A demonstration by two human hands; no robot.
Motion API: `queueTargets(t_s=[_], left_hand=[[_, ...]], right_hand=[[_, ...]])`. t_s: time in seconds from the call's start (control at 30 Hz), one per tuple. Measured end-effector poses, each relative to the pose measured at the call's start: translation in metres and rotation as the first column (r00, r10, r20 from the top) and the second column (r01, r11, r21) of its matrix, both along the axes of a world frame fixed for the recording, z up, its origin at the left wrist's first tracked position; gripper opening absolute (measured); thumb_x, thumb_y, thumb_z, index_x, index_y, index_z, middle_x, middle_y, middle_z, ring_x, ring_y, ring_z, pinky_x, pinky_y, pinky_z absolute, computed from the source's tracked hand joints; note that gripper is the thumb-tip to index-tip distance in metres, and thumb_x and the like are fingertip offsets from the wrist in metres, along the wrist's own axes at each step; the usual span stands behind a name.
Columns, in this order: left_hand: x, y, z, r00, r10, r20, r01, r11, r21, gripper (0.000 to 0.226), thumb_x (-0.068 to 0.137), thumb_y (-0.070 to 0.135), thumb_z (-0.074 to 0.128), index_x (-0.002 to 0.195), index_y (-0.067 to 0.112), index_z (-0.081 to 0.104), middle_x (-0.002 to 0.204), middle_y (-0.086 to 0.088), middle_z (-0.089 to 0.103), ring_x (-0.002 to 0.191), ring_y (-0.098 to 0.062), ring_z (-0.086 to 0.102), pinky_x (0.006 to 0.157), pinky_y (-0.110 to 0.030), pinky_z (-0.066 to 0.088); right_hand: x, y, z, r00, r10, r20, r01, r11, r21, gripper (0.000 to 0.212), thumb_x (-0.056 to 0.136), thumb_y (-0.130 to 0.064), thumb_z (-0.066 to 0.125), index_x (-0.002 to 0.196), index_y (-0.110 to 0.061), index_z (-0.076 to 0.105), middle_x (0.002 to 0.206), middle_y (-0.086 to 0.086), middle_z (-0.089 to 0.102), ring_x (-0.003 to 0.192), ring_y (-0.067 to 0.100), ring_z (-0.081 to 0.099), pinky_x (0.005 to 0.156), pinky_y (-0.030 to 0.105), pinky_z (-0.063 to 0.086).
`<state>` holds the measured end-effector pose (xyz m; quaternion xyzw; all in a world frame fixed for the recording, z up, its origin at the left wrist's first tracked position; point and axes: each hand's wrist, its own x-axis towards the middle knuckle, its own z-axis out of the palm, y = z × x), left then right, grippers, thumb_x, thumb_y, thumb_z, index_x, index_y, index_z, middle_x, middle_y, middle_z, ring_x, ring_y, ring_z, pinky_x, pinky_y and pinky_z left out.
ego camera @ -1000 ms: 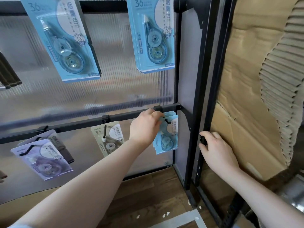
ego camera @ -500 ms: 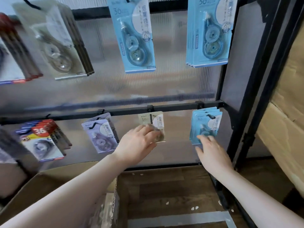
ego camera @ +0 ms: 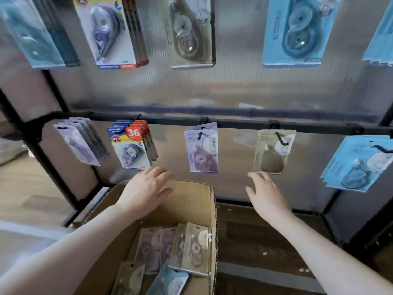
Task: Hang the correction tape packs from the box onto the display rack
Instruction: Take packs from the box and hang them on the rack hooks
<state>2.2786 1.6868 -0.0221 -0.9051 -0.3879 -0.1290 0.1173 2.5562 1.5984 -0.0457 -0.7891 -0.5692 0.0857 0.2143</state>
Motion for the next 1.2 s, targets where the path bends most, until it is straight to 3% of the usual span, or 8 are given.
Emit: queueTargets(t_s=[0.13, 0.3, 0.47, 0.67, 0.9, 1.0, 1.13, 1.2], left_hand=[[-0.037, 0.008, -0.030, 0.996, 0.082, 0.022, -0.081, 0.995, -0.050, 0.037, 0.072, 0.029, 0.075, 0.105, 0.014, 0.067, 0.096, -0.006, 0.067, 0.085, -0.029, 0.065, 0.064, -0.036, 0.057], [-0.071, 0.019, -0.071, 0.992, 0.122, -0.016, -0.123, 0.979, -0.165, 0.042, 0.072, 0.031, 0.078, 0.108, 0.013, 0.066, 0.101, -0.008, 0.066, 0.089, -0.031, 0.064, 0.068, -0.037, 0.056], [-0.086, 0.035, -0.102, 0.985, 0.171, -0.031, -0.172, 0.947, -0.272, 0.053, 0.090, 0.044, 0.052, 0.137, 0.021, 0.043, 0.135, -0.002, 0.046, 0.123, -0.022, 0.044, 0.098, -0.031, 0.040], [-0.087, 0.056, -0.135, 0.977, 0.164, -0.135, -0.207, 0.883, -0.421, 0.059, 0.092, 0.047, 0.048, 0.143, 0.023, 0.031, 0.143, -0.001, 0.036, 0.130, -0.019, 0.035, 0.103, -0.031, 0.037], [-0.089, 0.075, -0.166, 0.979, 0.129, -0.156, -0.196, 0.797, -0.572, 0.058, 0.089, 0.048, 0.051, 0.138, 0.019, 0.039, 0.134, -0.004, 0.042, 0.122, -0.023, 0.041, 0.099, -0.035, 0.039], [-0.099, 0.079, -0.178, 0.979, 0.119, -0.168, -0.202, 0.717, -0.667, 0.052, 0.087, 0.049, 0.055, 0.130, 0.020, 0.048, 0.126, -0.003, 0.047, 0.115, -0.021, 0.046, 0.094, -0.036, 0.043], [-0.109, 0.077, -0.189, 0.955, 0.024, -0.295, -0.241, 0.641, -0.728, 0.041, 0.086, 0.049, 0.058, 0.118, 0.024, 0.054, 0.116, -0.001, 0.053, 0.102, -0.020, 0.053, 0.079, -0.031, 0.046], [-0.111, 0.075, -0.196, 0.946, -0.034, -0.323, -0.239, 0.602, -0.762, 0.037, 0.085, 0.045, 0.061, 0.115, 0.024, 0.055, 0.115, 0.000, 0.055, 0.100, -0.017, 0.053, 0.079, -0.031, 0.046]], right_hand=[[-0.032, 0.019, -0.007, 0.998, 0.021, 0.060, -0.020, 1.000, -0.023, 0.034, 0.097, -0.025, 0.043, 0.131, -0.019, 0.042, 0.128, 0.008, 0.045, 0.115, 0.032, 0.047, 0.090, 0.042, 0.043], [-0.071, 0.041, -0.017, 0.990, 0.078, 0.115, -0.075, 0.997, -0.030, 0.037, 0.097, -0.025, 0.042, 0.134, -0.018, 0.042, 0.127, 0.008, 0.046, 0.116, 0.029, 0.045, 0.091, 0.037, 0.038], [-0.101, 0.057, -0.032, 0.981, 0.108, 0.164, -0.098, 0.993, -0.070, 0.034, 0.097, -0.023, 0.042, 0.130, -0.018, 0.045, 0.127, 0.007, 0.048, 0.119, 0.026, 0.043, 0.092, 0.034, 0.037], [-0.125, 0.070, -0.059, 0.968, 0.138, 0.210, -0.101, 0.979, -0.177, 0.035, 0.096, -0.023, 0.045, 0.131, -0.017, 0.044, 0.131, 0.007, 0.048, 0.122, 0.025, 0.043, 0.098, 0.036, 0.040], [-0.136, 0.080, -0.095, 0.961, 0.124, 0.246, -0.014, 0.912, -0.409, 0.042, 0.092, -0.008, 0.044, 0.134, -0.016, 0.040, 0.133, 0.007, 0.044, 0.121, 0.025, 0.043, 0.096, 0.034, 0.039], [-0.139, 0.083, -0.111, 0.958, 0.145, 0.249, -0.006, 0.874, -0.486, 0.044, 0.091, -0.007, 0.047, 0.133, -0.015, 0.040, 0.130, 0.008, 0.044, 0.119, 0.026, 0.044, 0.094, 0.034, 0.040], [-0.142, 0.088, -0.132, 0.962, 0.166, 0.216, -0.012, 0.818, -0.575, 0.043, 0.090, -0.003, 0.044, 0.131, -0.011, 0.039, 0.129, 0.011, 0.043, 0.121, 0.029, 0.043, 0.093, 0.036, 0.039], [-0.142, 0.091, -0.146, 0.962, 0.180, 0.206, -0.017, 0.792, -0.610, 0.038, 0.091, -0.003, 0.043, 0.127, -0.011, 0.041, 0.128, 0.010, 0.043, 0.121, 0.029, 0.043, 0.092, 0.036, 0.040]])
